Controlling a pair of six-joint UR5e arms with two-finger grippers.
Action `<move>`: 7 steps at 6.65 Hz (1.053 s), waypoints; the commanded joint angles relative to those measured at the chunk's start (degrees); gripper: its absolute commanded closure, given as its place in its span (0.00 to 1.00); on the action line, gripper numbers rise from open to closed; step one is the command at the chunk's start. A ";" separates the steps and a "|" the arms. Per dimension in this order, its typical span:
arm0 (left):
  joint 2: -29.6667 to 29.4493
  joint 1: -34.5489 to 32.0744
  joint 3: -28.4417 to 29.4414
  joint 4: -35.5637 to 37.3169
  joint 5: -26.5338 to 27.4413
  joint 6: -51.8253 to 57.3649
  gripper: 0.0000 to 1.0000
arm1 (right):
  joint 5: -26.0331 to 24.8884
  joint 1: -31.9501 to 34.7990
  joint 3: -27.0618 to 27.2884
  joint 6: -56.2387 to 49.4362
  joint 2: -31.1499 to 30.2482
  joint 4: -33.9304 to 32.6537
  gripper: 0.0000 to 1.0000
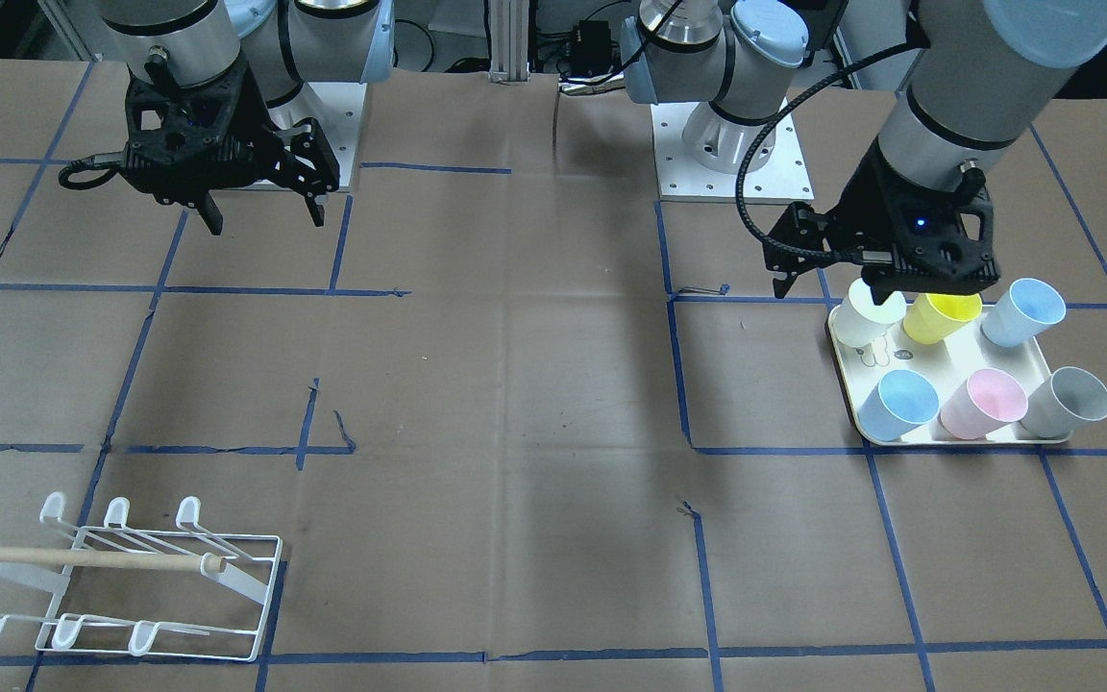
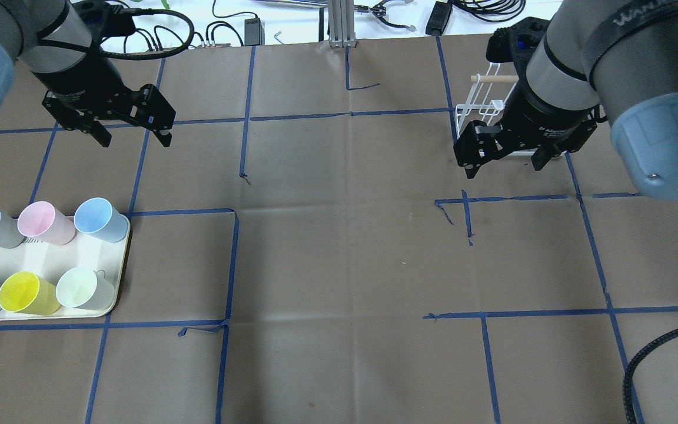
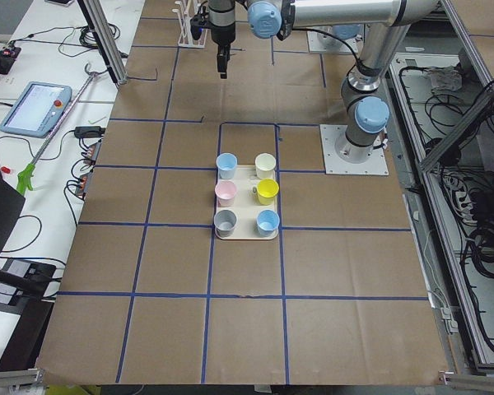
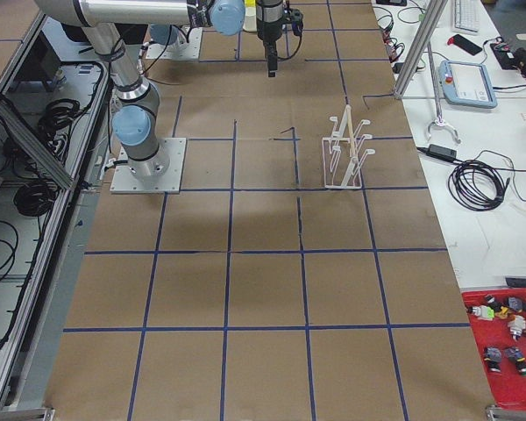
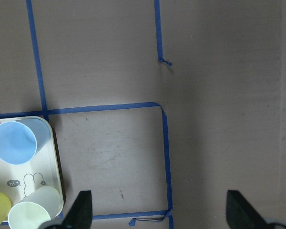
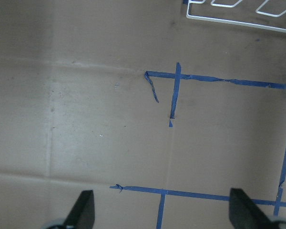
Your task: Transfer IKEA cup to right arm and place on rack
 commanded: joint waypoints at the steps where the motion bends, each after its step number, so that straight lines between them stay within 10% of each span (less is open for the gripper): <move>1: 1.92 6.94 -3.86 -0.03 0.00 6.53 0.00 | 0.00 0.00 0.09 0.00 0.00 0.00 0.00; 7: 1.58 15.06 -10.28 10.33 0.09 16.40 0.01 | 0.00 0.00 0.26 0.00 0.00 0.00 0.00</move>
